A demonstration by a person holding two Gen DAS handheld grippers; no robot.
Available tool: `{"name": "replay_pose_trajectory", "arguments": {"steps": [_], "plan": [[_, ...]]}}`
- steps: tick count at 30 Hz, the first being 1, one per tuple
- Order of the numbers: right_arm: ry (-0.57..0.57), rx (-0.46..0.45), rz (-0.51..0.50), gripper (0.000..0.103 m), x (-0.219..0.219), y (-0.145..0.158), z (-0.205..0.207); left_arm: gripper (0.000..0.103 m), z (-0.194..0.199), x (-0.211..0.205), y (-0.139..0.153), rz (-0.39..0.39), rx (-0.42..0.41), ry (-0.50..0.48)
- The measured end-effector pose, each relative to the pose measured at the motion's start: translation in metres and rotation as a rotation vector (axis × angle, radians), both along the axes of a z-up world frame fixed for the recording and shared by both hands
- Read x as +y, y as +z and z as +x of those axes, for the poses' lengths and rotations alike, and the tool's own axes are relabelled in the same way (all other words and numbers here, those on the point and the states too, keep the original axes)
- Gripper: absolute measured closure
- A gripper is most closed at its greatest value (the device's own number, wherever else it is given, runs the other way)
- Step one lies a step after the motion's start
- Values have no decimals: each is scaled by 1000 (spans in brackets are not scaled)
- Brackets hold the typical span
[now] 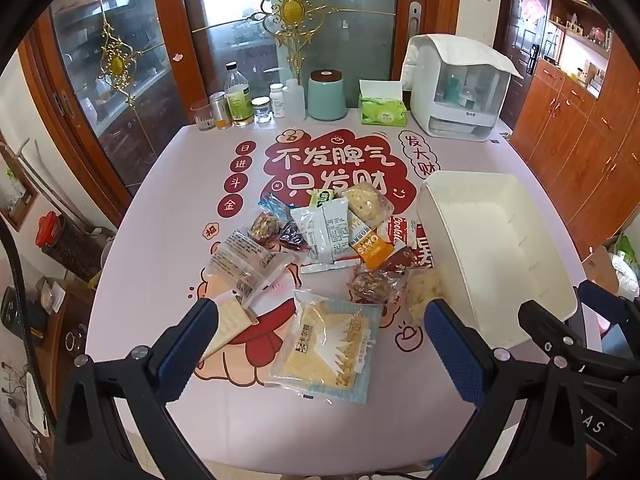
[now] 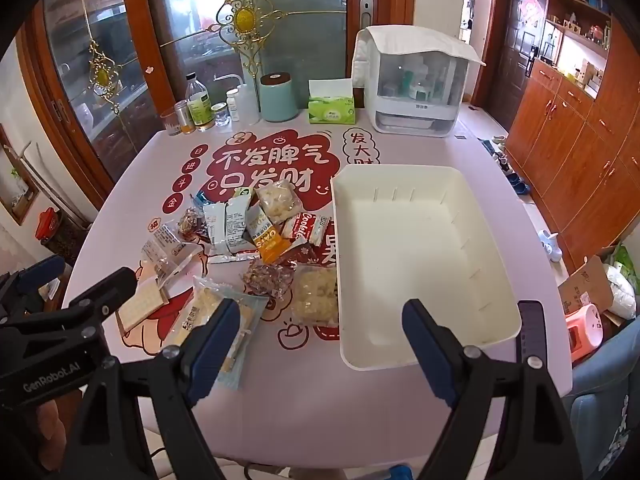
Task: Organize snacks
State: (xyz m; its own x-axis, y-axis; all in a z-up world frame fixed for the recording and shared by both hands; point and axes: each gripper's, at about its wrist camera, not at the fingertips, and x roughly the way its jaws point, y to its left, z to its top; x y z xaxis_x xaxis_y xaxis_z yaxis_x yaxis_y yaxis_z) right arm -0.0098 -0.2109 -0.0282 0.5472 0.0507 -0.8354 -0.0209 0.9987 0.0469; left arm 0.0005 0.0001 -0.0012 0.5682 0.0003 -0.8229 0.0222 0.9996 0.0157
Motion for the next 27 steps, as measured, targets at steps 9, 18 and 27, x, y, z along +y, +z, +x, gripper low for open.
{"name": "replay_pose_trajectory", "arguments": {"steps": [9, 18, 27], "plan": [[7, -4, -6, 19, 1, -1, 1, 1, 4, 2, -2, -5, 11, 2], [6, 1, -18, 19, 2, -2, 1, 3, 6, 1, -5, -20, 39, -1], [28, -5, -18, 19, 3, -1, 4, 5, 5, -1, -4, -23, 35, 3]]}}
